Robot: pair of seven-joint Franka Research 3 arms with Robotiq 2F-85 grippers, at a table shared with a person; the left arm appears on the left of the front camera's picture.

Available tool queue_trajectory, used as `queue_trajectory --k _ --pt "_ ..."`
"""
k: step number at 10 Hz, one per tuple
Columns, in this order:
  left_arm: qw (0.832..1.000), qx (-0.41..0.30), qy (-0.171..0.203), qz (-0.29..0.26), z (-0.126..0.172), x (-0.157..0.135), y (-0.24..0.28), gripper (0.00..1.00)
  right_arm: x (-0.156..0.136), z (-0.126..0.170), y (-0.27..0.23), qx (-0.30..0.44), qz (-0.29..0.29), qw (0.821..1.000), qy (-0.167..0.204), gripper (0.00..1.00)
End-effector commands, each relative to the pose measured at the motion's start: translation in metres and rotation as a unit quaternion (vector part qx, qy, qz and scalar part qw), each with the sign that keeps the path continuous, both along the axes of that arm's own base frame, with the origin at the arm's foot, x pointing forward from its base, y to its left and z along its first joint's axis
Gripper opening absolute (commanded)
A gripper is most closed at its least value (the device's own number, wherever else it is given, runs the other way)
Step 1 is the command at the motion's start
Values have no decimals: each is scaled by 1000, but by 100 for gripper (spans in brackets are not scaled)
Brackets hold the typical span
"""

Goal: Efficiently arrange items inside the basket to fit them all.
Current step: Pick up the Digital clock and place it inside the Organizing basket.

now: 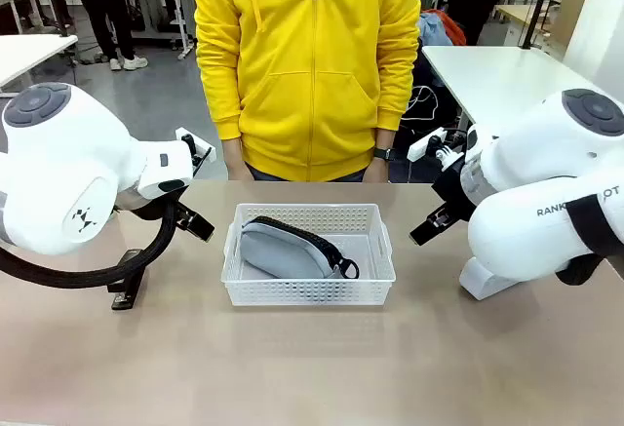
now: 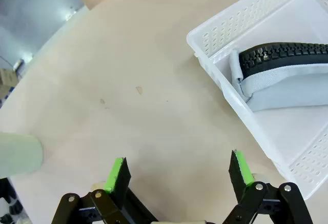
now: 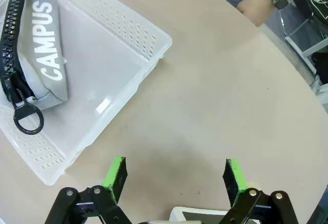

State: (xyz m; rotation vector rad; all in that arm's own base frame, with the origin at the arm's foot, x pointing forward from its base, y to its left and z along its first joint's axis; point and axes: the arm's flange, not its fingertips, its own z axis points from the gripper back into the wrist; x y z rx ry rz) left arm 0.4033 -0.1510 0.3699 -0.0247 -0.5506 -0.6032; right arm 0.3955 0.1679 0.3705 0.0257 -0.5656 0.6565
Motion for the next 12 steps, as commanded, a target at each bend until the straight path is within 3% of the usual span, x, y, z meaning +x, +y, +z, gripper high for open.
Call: queue_trajectory --k 1,12 --pt "1000 0 0 0 0 0 0 100 0 0 0 0 0 1000 0 100" --pt "1000 0 0 0 0 0 0 100 0 0 0 0 0 1000 0 100"
